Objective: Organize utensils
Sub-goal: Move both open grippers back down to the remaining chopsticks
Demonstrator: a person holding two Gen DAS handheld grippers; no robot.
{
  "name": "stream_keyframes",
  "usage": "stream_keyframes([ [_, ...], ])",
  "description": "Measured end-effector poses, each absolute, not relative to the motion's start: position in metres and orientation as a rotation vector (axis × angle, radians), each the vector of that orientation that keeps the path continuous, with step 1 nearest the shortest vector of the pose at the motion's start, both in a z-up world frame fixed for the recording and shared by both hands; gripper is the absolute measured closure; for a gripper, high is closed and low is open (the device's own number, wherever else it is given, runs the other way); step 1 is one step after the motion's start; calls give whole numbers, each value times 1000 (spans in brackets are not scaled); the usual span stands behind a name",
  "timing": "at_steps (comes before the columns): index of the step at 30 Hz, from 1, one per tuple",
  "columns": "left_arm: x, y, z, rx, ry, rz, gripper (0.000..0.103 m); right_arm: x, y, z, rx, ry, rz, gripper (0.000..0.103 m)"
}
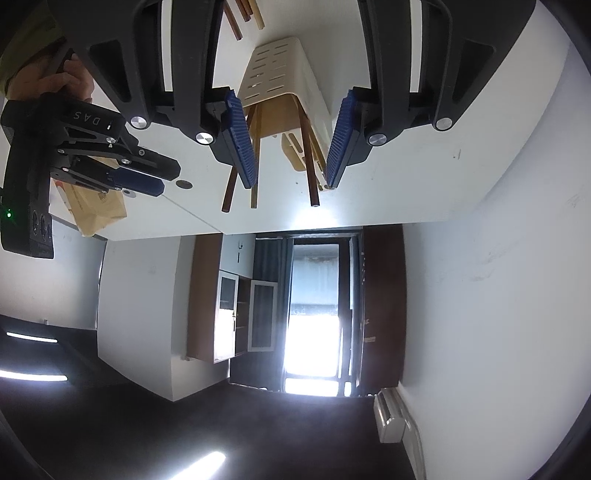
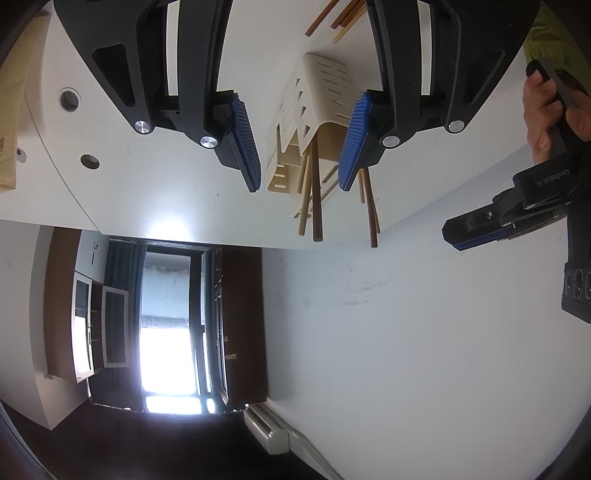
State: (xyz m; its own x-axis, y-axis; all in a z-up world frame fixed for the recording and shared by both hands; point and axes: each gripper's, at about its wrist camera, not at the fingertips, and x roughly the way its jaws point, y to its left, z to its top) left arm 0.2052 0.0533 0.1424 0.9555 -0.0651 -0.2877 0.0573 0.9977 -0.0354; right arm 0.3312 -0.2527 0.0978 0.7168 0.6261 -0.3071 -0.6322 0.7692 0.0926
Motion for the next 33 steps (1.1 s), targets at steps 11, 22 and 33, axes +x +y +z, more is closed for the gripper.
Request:
stream_keyframes([
  [11,184,49,115,-41,320,-75,58,306,-262,73,-26,377,696,47],
  [22,182,52,84,-52,390,-77,56,311,-253,29,-53,490,654,44],
  [33,188,51,49,-45,474,-57,55,329,-228,-23,-107,637,633,44],
])
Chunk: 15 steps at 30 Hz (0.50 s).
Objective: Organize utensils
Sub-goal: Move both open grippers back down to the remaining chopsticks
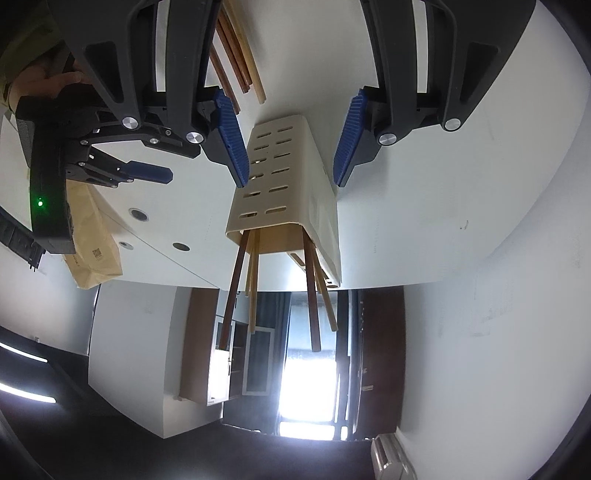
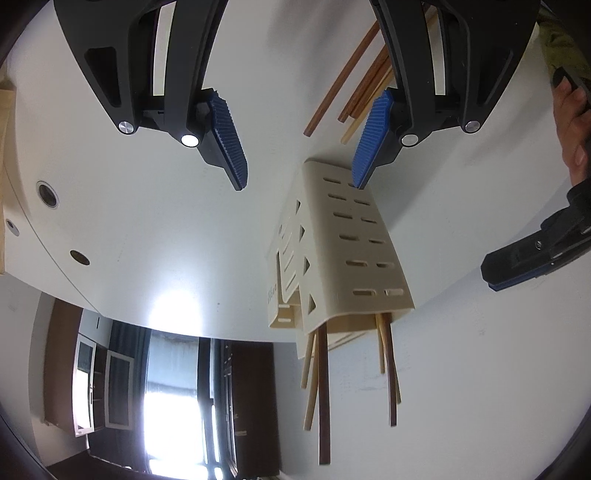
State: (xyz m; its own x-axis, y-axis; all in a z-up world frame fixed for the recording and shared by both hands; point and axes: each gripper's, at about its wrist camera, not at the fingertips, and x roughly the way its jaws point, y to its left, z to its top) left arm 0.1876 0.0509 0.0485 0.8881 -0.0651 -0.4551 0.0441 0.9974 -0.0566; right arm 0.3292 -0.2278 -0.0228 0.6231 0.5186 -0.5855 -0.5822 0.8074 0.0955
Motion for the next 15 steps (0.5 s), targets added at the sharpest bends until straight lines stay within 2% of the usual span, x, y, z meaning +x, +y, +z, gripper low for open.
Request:
stream_keyframes([
  [15,193,54,20,-38,555,-48,55,343,-208,-75,-173,797,612,45],
])
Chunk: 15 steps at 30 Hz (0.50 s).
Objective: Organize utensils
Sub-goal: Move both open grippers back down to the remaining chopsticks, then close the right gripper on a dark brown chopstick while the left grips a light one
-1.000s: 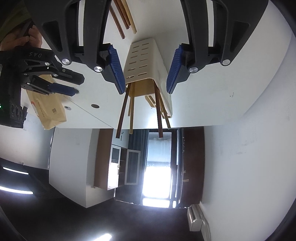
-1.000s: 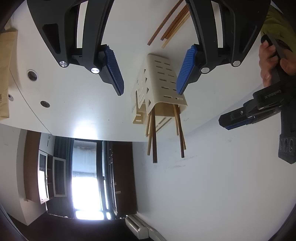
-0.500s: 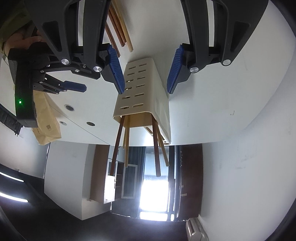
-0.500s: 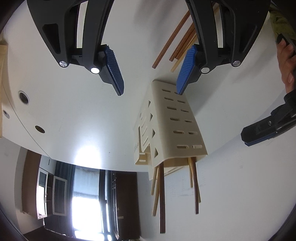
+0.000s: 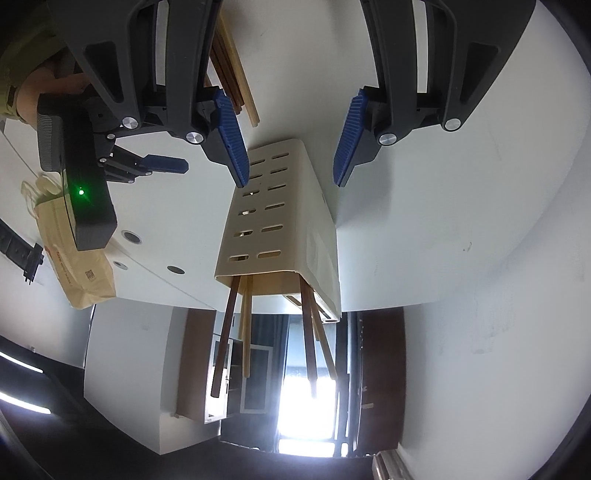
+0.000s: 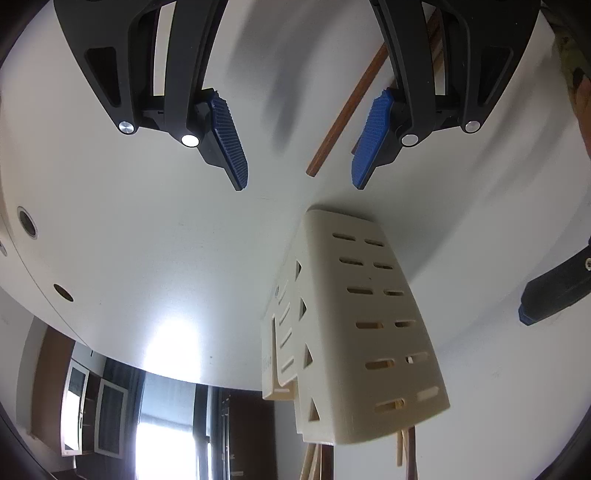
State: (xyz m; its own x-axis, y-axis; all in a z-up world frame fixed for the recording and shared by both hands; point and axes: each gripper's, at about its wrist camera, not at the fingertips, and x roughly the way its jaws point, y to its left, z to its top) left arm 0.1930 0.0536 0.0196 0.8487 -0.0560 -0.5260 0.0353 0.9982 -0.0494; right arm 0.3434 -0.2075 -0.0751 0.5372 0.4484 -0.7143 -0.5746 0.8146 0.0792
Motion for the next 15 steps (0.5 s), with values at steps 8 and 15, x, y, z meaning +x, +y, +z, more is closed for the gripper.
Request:
stream_keyframes([
  [8,198,52,9,-35,599,-50,55,348,-196,-94,-188,860,598,53],
  [15,202,50,4,-34,620,-55,55,349,-192,-105,-186,887,600,65],
])
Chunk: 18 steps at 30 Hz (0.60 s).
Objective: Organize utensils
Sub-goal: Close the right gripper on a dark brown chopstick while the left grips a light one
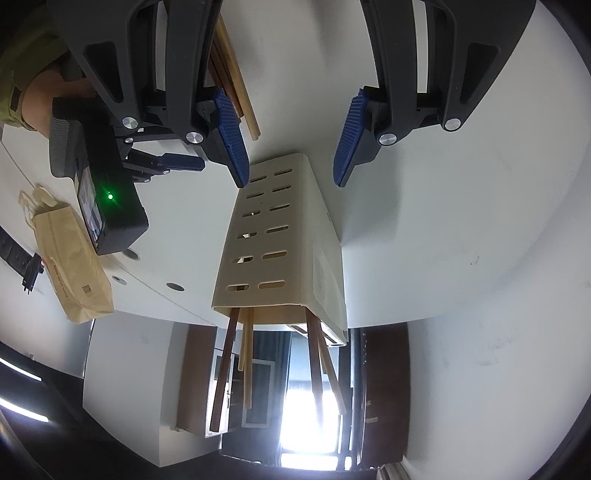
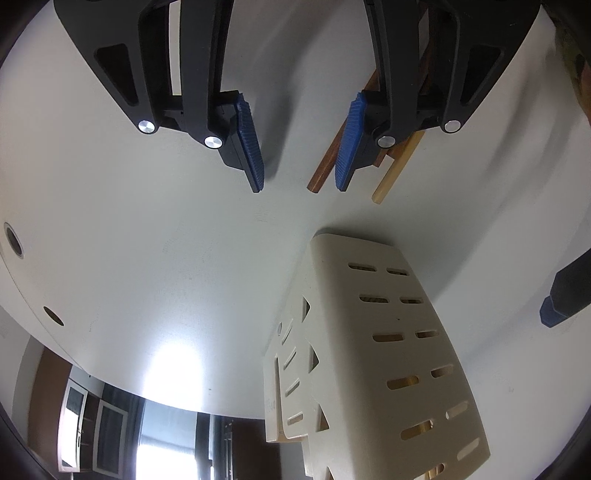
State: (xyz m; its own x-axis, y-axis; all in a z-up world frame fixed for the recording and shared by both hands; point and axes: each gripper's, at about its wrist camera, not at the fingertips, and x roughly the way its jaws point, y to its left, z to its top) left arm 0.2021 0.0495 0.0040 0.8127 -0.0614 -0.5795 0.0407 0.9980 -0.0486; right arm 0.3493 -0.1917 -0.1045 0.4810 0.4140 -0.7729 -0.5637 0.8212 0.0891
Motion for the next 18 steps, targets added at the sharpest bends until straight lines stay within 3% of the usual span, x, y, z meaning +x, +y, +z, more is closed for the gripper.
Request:
stream_keyframes([
  [2,205,48,0,-33,636,-49,55,345,-191,-105,-193,885,604,66],
  [9,222,46,-22,-33,720,-28,55,339,-192,-102,-206,879,603,85],
  [18,250,19,-58,34,839,-46,55,351,-214,-103,-187,886,605,93],
])
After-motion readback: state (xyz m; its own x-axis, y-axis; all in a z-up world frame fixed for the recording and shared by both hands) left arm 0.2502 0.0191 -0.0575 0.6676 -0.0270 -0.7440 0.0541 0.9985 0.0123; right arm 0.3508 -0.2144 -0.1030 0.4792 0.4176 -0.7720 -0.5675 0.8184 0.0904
